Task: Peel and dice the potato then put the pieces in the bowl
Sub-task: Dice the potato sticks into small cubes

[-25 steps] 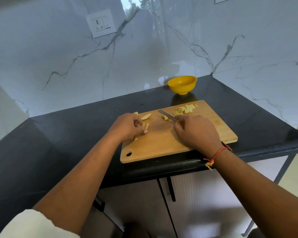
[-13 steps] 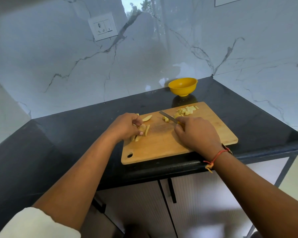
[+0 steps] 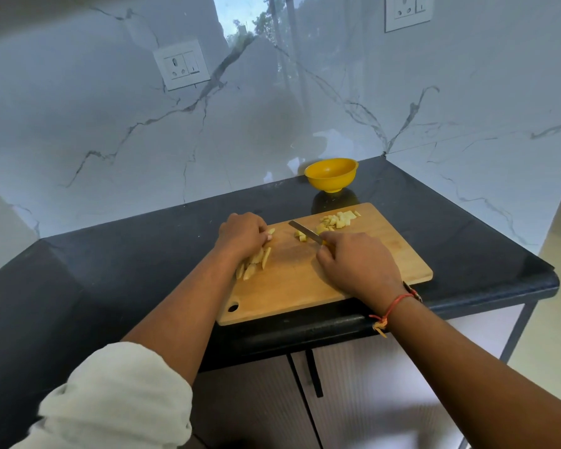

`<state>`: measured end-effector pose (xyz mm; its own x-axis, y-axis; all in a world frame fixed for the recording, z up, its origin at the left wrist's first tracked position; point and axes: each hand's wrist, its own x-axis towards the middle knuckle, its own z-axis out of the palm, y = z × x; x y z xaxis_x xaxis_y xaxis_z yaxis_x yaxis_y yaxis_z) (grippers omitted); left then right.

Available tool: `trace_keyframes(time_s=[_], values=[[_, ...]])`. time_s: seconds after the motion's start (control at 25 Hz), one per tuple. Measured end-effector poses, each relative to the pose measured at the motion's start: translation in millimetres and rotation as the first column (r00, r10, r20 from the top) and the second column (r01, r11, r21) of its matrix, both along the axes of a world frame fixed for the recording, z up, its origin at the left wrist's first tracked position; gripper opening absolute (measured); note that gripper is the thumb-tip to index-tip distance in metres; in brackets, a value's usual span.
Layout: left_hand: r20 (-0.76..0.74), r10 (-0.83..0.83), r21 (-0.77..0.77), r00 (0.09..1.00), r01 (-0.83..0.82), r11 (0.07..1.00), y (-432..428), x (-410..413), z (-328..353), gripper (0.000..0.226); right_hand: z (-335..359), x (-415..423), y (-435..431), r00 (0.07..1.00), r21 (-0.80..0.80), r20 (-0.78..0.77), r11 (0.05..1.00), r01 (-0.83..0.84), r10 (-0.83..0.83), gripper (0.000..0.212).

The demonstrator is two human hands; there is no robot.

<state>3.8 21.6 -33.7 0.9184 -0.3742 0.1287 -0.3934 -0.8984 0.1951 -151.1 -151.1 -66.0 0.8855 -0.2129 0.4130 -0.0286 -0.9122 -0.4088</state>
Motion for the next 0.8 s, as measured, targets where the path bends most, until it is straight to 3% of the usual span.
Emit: trace_keyframes(time_s=[0.24,0.32,0.4,0.56,0.8], values=[[0.071,-0.023,0.079,0.997,0.018,0.997,-7.8,1.2,0.9,0.019,-0.4,0.6,0.2,1.000,0.000,0.005,1.000,0.003,-0.003,0.041],[0.096,-0.035,0.020,0.995,0.034,0.999,-10.5,-3.5,1.8,0.018,-0.2,0.4,0.3,1.000,0.002,0.003,1.000,0.008,-0.008,0.041],[0.098,-0.048,-0.145,0.994,0.062,0.987,-14.6,-10.5,6.0,0.015,-0.1,-0.1,0.4,1.000,0.004,0.002,1.000,0.012,-0.012,0.040],[-0.068,-0.039,-0.496,0.997,0.000,0.869,-21.4,-29.8,19.5,0.013,0.3,-0.7,0.4,1.000,0.023,0.015,1.000,0.017,-0.017,0.039],[-0.256,-0.016,-0.441,0.967,-0.102,0.892,-14.9,-52.0,9.2,0.006,-0.8,0.8,1.0,0.999,0.011,0.009,0.999,0.040,-0.040,0.039]])
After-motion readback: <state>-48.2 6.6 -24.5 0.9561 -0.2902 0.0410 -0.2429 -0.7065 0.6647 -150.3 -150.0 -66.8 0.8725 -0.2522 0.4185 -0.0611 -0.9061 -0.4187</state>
